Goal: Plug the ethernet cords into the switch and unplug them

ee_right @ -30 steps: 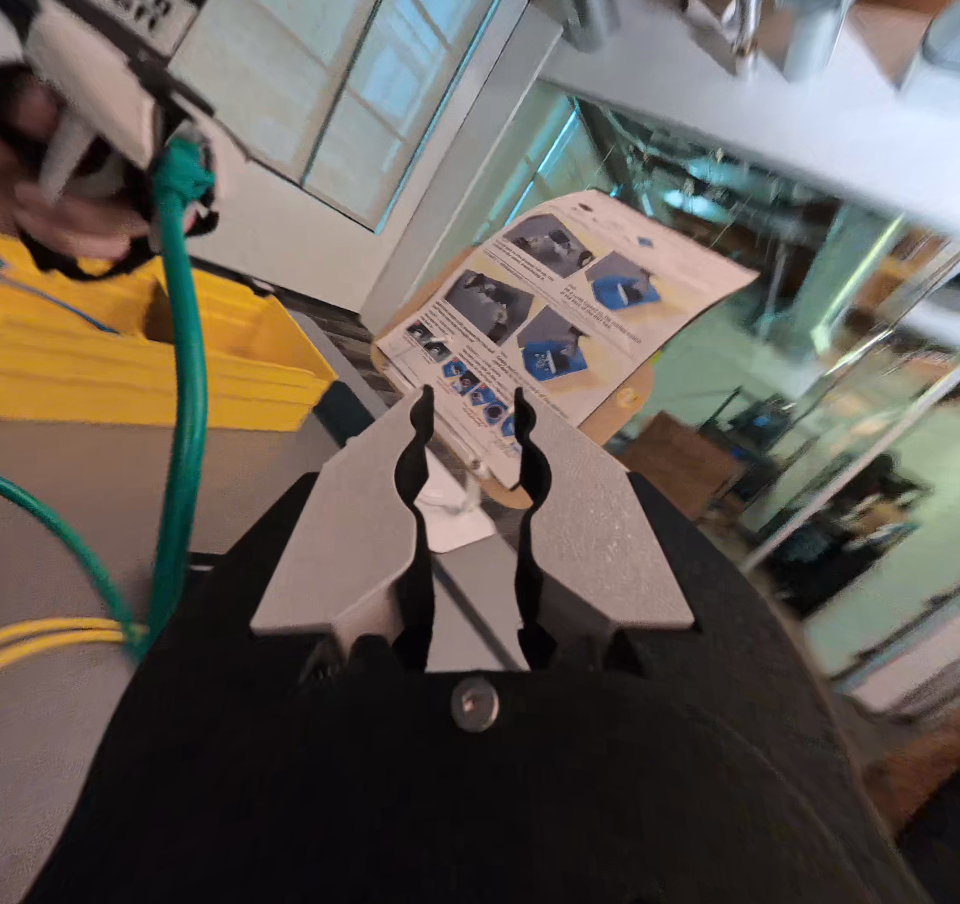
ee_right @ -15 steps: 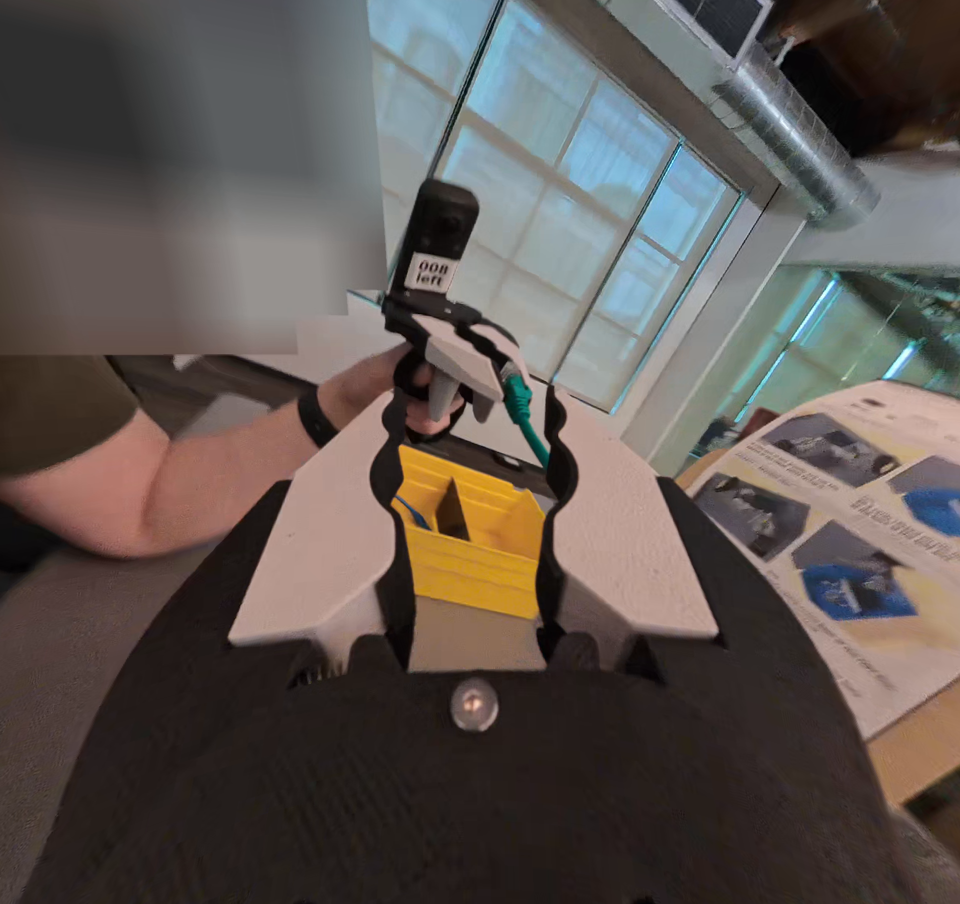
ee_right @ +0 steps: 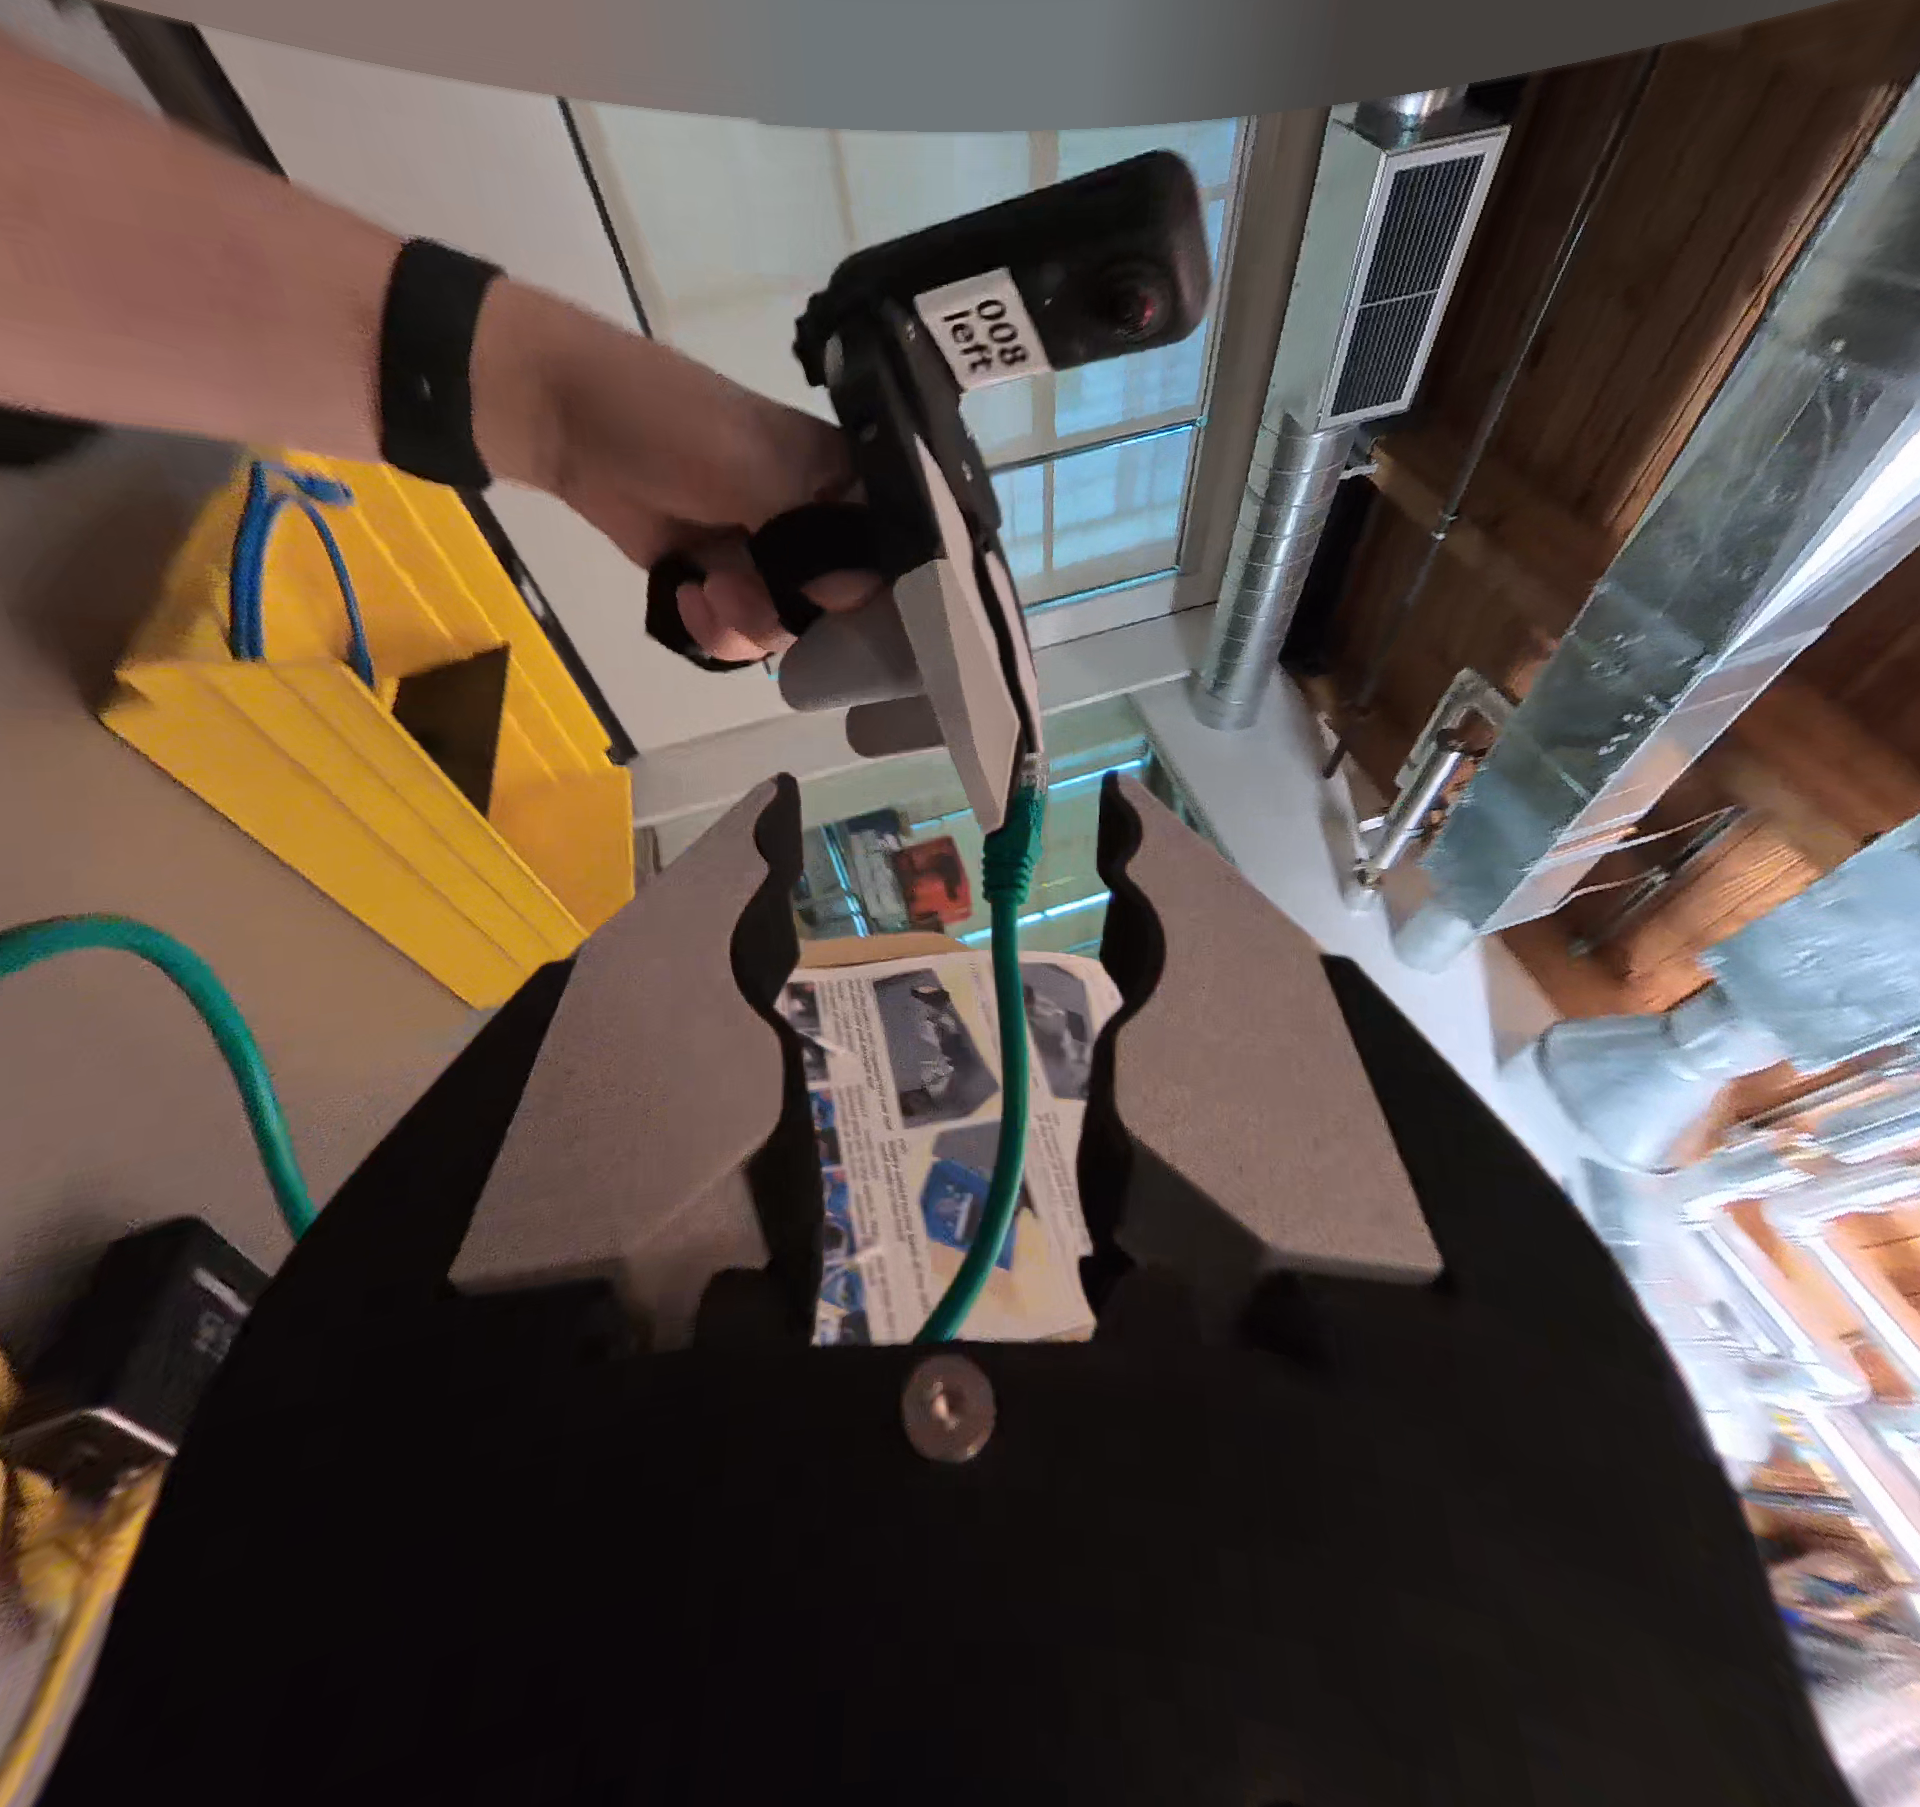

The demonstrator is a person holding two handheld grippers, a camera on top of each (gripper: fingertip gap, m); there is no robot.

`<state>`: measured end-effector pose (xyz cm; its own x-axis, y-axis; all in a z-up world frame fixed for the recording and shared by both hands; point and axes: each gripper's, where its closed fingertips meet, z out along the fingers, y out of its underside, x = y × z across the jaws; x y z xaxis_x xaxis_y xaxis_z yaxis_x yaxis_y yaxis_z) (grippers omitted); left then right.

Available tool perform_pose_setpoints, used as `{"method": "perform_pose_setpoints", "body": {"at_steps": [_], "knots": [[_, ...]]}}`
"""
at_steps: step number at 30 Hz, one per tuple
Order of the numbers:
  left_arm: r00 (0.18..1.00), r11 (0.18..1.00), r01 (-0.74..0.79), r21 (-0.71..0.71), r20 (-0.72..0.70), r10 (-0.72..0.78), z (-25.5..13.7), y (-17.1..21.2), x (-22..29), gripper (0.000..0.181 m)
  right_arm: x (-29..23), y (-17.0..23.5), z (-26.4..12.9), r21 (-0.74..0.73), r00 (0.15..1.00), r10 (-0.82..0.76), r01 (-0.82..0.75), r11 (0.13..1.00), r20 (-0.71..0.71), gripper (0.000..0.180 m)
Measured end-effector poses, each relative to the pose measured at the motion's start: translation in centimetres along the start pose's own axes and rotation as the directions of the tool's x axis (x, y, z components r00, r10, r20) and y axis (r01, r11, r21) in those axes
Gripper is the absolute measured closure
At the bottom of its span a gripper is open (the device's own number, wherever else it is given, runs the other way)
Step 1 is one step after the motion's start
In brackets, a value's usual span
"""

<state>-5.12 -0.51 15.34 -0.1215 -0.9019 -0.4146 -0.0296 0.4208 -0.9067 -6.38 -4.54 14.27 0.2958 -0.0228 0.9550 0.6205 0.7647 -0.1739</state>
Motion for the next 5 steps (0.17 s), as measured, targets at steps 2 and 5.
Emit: {"method": "perform_pose_setpoints", "body": {"at_steps": [2,5], "knots": [[1.000,1.000,-0.027,-0.007,0.002,0.027,-0.02,-0.02,0.22,0.167,-0.47,-0.15,0.30,-0.016,0.999,-0.036,0.036,0.999,0.012,0.122],[0.999,0.999,-0.045,-0.018,0.010,0.045,-0.03,0.07,0.24,0.167,-0.83,-0.18,0.61,-0.012,1.000,-0.021,0.022,1.000,0.020,0.129]]}}
